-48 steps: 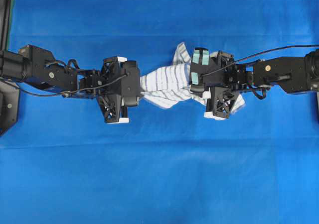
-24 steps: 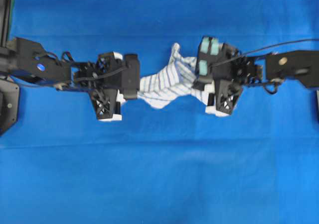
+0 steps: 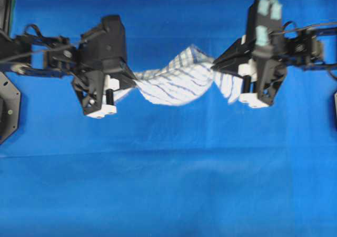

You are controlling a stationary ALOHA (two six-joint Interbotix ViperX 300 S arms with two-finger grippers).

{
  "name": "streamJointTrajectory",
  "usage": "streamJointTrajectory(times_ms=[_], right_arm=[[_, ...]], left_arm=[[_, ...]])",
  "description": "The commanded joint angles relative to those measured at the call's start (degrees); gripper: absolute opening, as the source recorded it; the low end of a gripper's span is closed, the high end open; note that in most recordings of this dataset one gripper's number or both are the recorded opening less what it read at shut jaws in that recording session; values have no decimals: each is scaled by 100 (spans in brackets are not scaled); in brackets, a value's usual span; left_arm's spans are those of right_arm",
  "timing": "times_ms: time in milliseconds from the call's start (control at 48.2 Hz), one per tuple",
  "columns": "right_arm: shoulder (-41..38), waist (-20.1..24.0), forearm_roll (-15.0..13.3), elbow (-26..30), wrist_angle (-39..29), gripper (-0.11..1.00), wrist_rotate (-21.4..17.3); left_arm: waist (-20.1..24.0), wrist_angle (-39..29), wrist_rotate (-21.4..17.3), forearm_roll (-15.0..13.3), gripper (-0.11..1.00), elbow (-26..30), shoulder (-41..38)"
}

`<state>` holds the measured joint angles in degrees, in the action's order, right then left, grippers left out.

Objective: Lift the towel with both arms.

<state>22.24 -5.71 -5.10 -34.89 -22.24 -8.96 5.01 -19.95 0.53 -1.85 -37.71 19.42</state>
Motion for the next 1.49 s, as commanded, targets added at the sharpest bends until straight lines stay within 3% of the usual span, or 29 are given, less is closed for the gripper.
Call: streamJointTrajectory(times_ms=[0,353,581,1224,1287,1390,1473], right_arm=[[299,9,-70,352,-176,3,26],[729,9,-369,1283,-800,3,105],[747,18,-404,1661,-1107,3,167],[747,26,-413,1687,-1116,3,272],[756,26,-413,1679,-1090,3,272],[738,26,-404,1679,-1107,4,264],[738,26,-413,1670,-1107,22,229]], left_arm=[[44,-316,0,35,4,396,325],[141,-1740,-167,132,4,1652,703],[141,-1986,-343,132,4,2241,686],[141,-1960,-536,123,5,2197,791],[141,-1881,-545,123,12,2180,817],[141,-1802,-527,123,40,2127,879],[132,-1740,-536,114,67,2083,932]])
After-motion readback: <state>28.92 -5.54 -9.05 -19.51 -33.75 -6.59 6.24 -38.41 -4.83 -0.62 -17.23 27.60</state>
